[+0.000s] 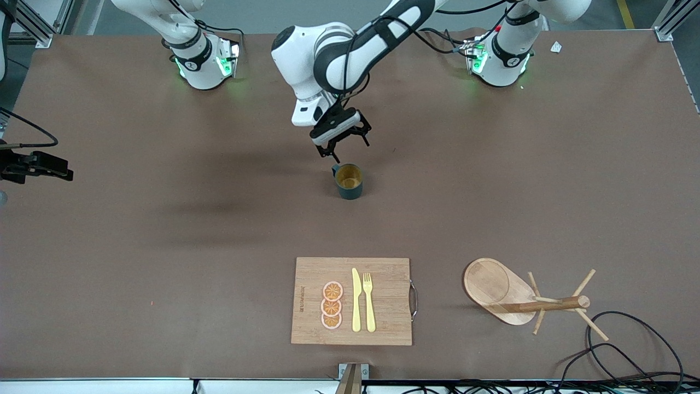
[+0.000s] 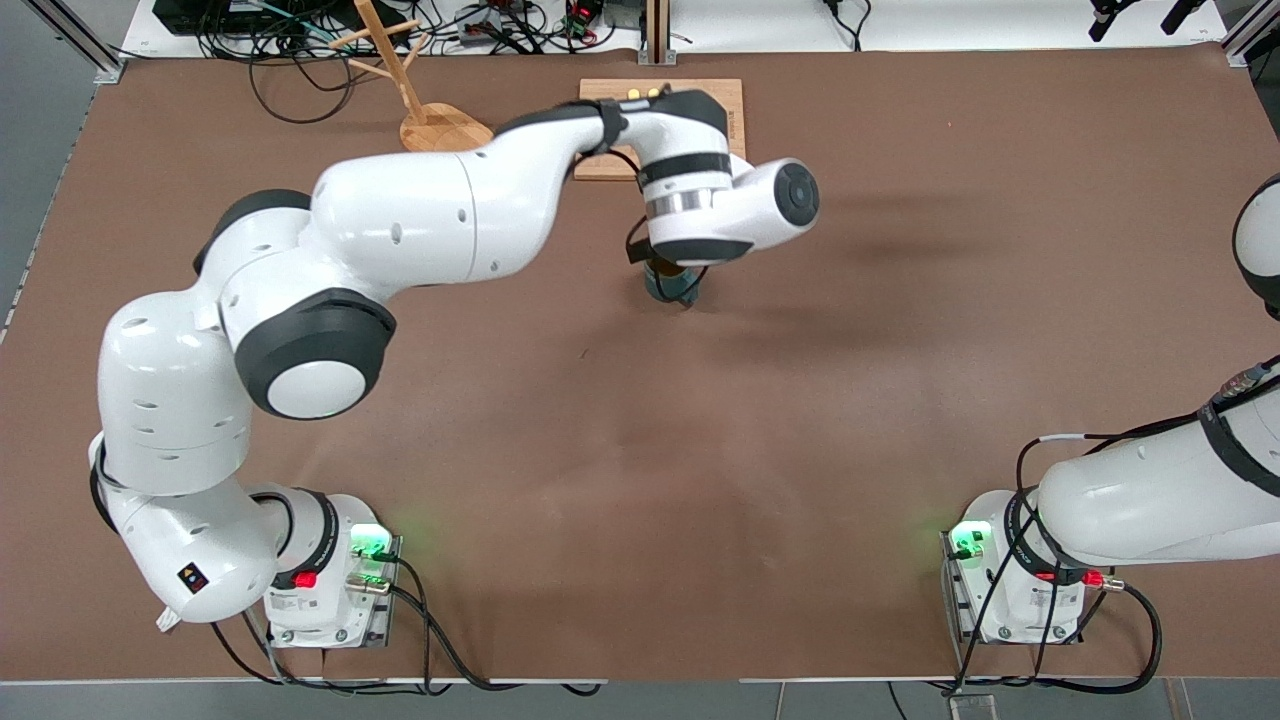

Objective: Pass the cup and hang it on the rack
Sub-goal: 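Move the left gripper over the mug and grasp its handle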

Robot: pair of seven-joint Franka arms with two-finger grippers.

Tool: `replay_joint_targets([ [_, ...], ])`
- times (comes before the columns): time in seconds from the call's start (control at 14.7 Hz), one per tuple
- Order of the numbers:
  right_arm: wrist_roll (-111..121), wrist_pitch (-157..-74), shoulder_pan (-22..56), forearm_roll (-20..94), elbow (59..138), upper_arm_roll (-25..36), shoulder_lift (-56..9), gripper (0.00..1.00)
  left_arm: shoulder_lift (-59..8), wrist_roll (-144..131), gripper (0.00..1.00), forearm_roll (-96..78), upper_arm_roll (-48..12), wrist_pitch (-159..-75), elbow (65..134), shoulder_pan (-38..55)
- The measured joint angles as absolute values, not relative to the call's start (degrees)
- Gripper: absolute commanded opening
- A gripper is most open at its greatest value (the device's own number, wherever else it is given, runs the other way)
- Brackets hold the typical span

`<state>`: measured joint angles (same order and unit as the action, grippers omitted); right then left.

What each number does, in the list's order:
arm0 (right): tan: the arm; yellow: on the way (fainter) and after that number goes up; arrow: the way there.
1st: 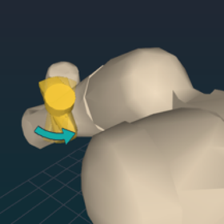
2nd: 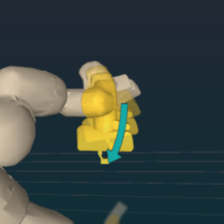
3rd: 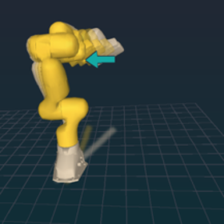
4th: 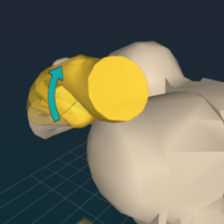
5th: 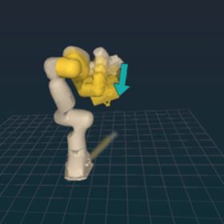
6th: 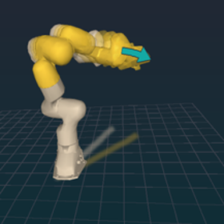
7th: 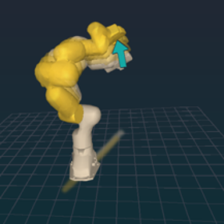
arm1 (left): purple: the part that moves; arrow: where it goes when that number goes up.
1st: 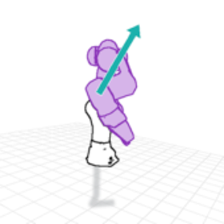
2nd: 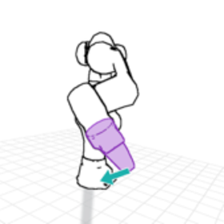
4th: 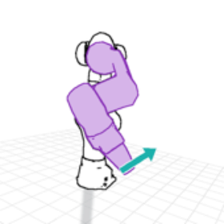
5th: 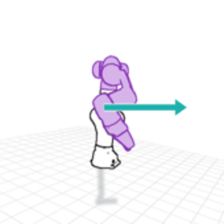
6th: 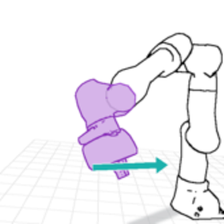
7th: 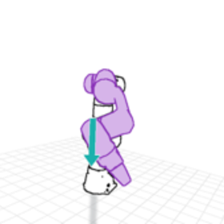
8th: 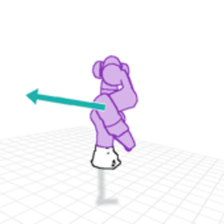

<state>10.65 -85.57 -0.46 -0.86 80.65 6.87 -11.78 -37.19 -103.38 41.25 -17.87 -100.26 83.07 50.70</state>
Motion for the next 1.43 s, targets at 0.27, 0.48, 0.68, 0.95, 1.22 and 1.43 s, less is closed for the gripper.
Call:
replay_joint_targets([
  [0.27, 9.3, -83.0, -0.6, -0.8, 80.6, 7.0, -11.8, 1.00, -40.8, -114.0, 0.99, 46.8, -17.8, -100.6, 82.7, 53.3],
  [0.48, 5.8, -81.8, -0.6, -0.8, 80.4, 6.8, -11.7, 1.00, -42.8, -118.9, 0.99, 47.4, -17.7, -100.9, 80.8, 54.6],
  [0.68, 5.3, -81.4, -0.6, -0.7, 80.1, 6.8, -10.5, 1.00, -45.4, -120.7, 0.99, 47.8, -17.3, -101.1, 77.4, 55.3],
  [0.95, 5.1, -81.6, 0.0, -0.6, 83.0, 6.3, -5.3, 1.00, -49.0, -123.1, 0.99, 48.1, -13.0, -103.5, 74.8, 58.7],
  [1.22, 4.6, -82.2, 0.4, 0.1, 88.6, 6.0, 0.8, 1.00, -50.9, -125.0, 0.99, 48.2, -12.3, -104.4, 73.5, 59.4],
  [1.43, 4.4, -82.8, 0.4, 0.8, 91.1, 6.3, 3.0, 1.00, -52.2, -125.0, 0.99, 48.2, -11.6, -104.4, 73.5, 59.4],
])
